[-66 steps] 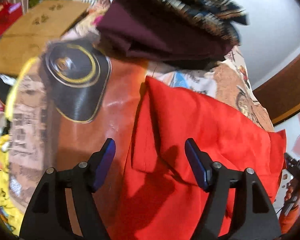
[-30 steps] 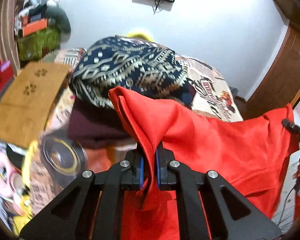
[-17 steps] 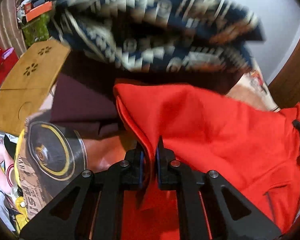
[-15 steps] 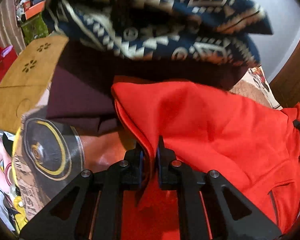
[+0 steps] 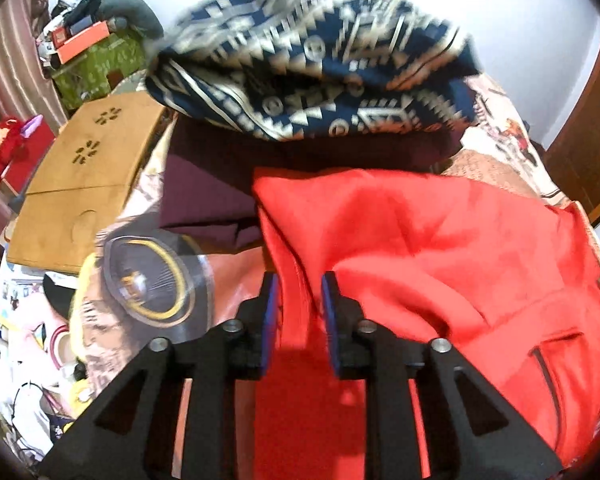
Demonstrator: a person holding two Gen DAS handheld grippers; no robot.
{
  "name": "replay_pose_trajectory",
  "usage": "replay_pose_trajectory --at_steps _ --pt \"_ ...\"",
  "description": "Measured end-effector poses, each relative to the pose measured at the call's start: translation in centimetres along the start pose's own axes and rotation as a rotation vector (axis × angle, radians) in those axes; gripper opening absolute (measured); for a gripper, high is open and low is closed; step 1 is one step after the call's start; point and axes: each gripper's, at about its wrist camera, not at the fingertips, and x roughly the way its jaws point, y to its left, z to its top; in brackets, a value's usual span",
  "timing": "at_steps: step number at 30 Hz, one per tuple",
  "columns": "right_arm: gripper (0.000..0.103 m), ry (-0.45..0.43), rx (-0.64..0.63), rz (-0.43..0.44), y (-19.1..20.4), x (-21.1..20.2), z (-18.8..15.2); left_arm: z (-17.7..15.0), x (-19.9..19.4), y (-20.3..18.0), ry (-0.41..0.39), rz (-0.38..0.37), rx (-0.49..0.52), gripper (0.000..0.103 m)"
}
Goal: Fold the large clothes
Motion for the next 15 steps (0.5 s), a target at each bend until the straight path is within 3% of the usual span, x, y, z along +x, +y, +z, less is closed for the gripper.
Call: replay_pose_trajectory --at_steps 1,2,4,6,12,15 --pt "0.033 -0.014 -0.035 -0.006 0.5 -1.3 -0.3 -0.3 -1.0 0.1 -0.008 -0.003 -0.001 0.035" --pt "0.040 -0.021 -0.056 -0.010 0.8 -2.0 -0.6 -0.5 -2.1 0.1 -0.014 0.000 -0.002 0.051" --pt "0.073 -0.056 -0.099 -0.021 1.5 -4.3 -1.5 -0.8 -3.8 0.1 -0.032 0.015 -0.009 0.066" --pt "0.083 -0.095 -0.114 -0.028 1.7 -6.3 -2.4 -1.4 -5.9 0.5 -0.056 0.016 -0.011 0.067" --pt "0.083 -0.089 -0.142 -0.044 1.9 -9.1 -5.4 -3.1 -10.8 1.6 -0.101 -0.005 0.022 0.074" --pt "0.083 -0.089 -0.184 -0.071 2.2 -9.6 -6.9 -4.6 -11.9 2.3 -0.082 -0.007 0.025 0.085"
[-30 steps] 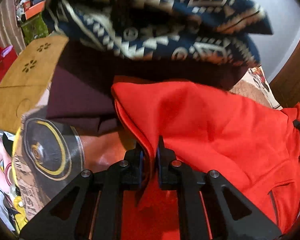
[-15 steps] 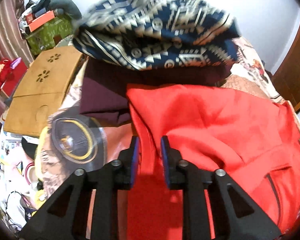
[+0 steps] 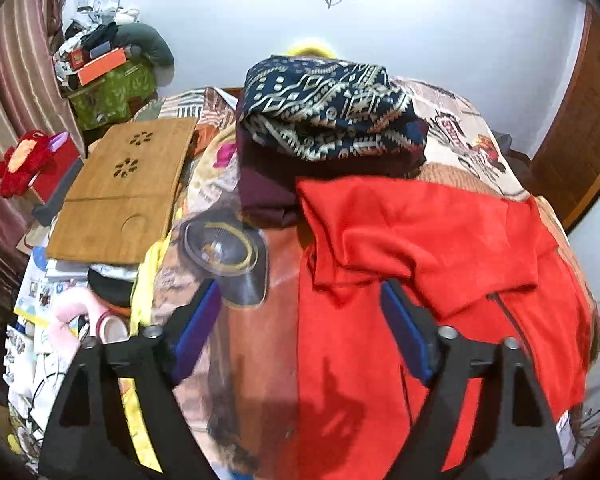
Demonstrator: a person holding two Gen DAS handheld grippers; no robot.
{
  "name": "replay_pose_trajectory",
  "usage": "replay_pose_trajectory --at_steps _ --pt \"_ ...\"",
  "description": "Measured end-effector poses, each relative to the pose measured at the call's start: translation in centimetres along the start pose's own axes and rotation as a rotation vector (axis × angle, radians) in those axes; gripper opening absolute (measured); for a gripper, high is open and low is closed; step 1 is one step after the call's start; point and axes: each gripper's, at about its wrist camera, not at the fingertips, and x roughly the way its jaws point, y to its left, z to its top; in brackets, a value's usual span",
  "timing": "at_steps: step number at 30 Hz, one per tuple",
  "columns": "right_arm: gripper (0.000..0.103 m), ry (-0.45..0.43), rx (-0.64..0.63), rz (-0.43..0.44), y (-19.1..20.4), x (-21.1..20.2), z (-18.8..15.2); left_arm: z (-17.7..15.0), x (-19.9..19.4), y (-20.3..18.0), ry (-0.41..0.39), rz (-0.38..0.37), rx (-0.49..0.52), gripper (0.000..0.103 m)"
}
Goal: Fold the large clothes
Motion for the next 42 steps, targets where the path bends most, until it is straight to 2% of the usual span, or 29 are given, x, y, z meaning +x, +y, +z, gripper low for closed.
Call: replay_pose_trajectory --at_steps 5,9,14,16,19,23,26,27,28,29,30,31,32,33,34,35,37,40,42 --pt "0.083 0.037 -0.026 -0.023 0.7 -0.4 -2.1 -3.0 1.8 0.8 0.122 0.024 0.012 0.087" --pt "0.083 0.062 -0.015 -0.002 0.9 -0.5 -4.1 -6.3 3.7 1.2 0.212 -0.039 -0.006 0.087" --pt "0.083 0.101 0.072 0.013 0.6 1.0 -6.7 -9.8 6.3 1.2 0.323 -0.097 -0.032 0.087" --pt "0.083 0.131 0.094 0.021 0.5 1.9 -7.8 -11.1 7.2 1.2 0.375 -0.174 -0.054 0.087" --pt "0.083 0.161 0.126 0.019 0.5 2.6 -9.3 -12.9 8.0 1.0 0.409 -0.253 -0.073 0.087" --pt "0.083 0.226 0.132 0.044 0.7 3.8 -10.9 -15.0 9.7 1.0 0.456 -0.247 -0.104 0.087" --pt "0.083 0.231 0.151 0.081 0.8 4.0 -11.5 -15.6 9.7 1.2 0.433 -0.270 -0.143 0.087" --pt "0.079 0.218 0.154 0.093 0.9 3.9 -11.5 -15.5 9.6 1.1 0.435 -0.294 -0.154 0.086" --pt "0.068 0.199 0.158 0.106 1.0 3.7 -11.5 -15.4 9.5 0.8 0.437 -0.334 -0.161 0.079" --pt "0.063 0.191 0.162 0.111 1.0 3.6 -11.4 -15.4 9.3 0.6 0.434 -0.361 -0.162 0.066" --pt "0.052 0.185 0.174 0.118 1.1 3.5 -11.1 -15.1 9.0 0.0 0.430 -0.375 -0.154 0.062" --pt "0.037 0.182 0.188 0.132 1.0 3.4 -10.8 -14.8 8.7 -0.8 0.419 -0.381 -0.128 0.050" --pt "0.027 0.181 0.198 0.150 1.1 3.5 -10.7 -14.5 8.5 -1.4 0.409 -0.389 -0.107 0.032" --pt "0.010 0.184 0.207 0.162 1.1 3.6 -10.5 -14.1 8.2 -2.1 0.398 -0.393 -0.081 0.023" --pt "0.010 0.188 0.217 0.182 1.0 3.6 -10.2 -13.7 7.9 -2.7 0.388 -0.387 -0.064 0.011" --pt "0.010 0.184 0.219 0.191 1.2 3.7 -10.2 -13.3 7.5 -3.3 0.369 -0.381 -0.050 0.007" --pt "0.010 0.160 0.196 0.200 1.7 3.1 -9.6 -12.0 6.5 -4.3 0.328 -0.399 -0.038 0.004" --pt "0.010 0.116 0.221 0.260 1.7 2.1 -8.4 -9.8 4.6 -5.0 0.272 -0.503 -0.077 0.004" --pt "0.010 0.075 0.227 0.274 1.5 1.5 -7.3 -7.9 3.2 -5.1 0.218 -0.527 -0.090 0.004"
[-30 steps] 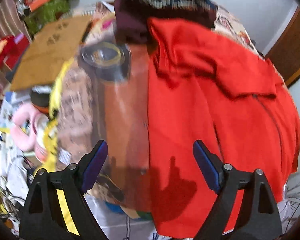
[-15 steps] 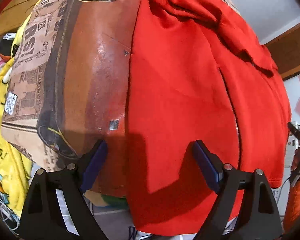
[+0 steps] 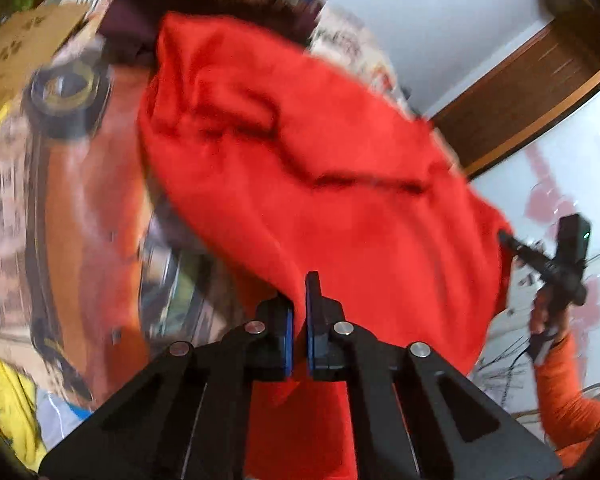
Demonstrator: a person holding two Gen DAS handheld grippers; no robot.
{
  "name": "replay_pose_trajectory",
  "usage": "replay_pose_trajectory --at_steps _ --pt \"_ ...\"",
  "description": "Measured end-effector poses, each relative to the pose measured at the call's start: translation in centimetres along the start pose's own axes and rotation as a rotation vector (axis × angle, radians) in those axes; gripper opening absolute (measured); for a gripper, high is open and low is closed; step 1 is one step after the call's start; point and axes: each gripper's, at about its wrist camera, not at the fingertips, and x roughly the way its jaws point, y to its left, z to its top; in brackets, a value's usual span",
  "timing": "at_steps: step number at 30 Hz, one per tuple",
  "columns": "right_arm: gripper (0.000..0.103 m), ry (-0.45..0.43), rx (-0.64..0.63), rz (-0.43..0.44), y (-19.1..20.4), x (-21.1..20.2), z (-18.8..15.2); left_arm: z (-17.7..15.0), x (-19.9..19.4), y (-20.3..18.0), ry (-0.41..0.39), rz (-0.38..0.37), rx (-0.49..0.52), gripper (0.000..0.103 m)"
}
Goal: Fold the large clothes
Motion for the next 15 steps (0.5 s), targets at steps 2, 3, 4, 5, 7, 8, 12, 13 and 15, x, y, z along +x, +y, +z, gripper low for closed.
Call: replay_pose_trajectory --at_steps 2,3,4,5,7,8,12,13,15 --pt "0.010 -0.029 -0.003 0.015 0.4 -0.4 1.3 2.2 -1.4 -0.7 -0.053 -0.023 -0.005 0.003" --pt "0.010 -0.044 -0.006 0.021 0.7 -0.5 2.2 3.3 -2.1 -1.1 -0.082 -0.031 -0.012 0.003" --pt "0.010 -0.064 -0.018 0.012 1.0 -0.6 3.1 4.3 -2.8 -1.3 -0.114 -0.028 -0.013 0.003" --pt "0.010 -0.078 -0.030 0.001 1.1 -0.5 3.6 5.2 -3.5 -1.3 -0.147 -0.011 -0.010 0.003" --pt "0.010 -0.115 -0.050 -0.033 1.1 -0.1 5.6 7.0 -4.2 -1.6 -0.213 0.047 -0.004 0.003" --pt "0.010 -0.121 -0.045 -0.039 0.8 0.1 6.2 7.8 -4.5 -1.3 -0.237 0.077 -0.007 0.003" --pt "0.010 -0.140 -0.018 -0.099 -0.9 2.4 9.2 10.6 -3.9 1.0 -0.282 0.222 -0.043 0.004" --pt "0.010 -0.137 -0.013 -0.108 -1.4 2.9 9.6 11.1 -2.8 1.5 -0.284 0.273 -0.046 0.003" --pt "0.010 -0.128 -0.006 -0.153 -2.4 4.7 10.8 12.1 -1.4 3.2 -0.279 0.351 -0.039 0.004"
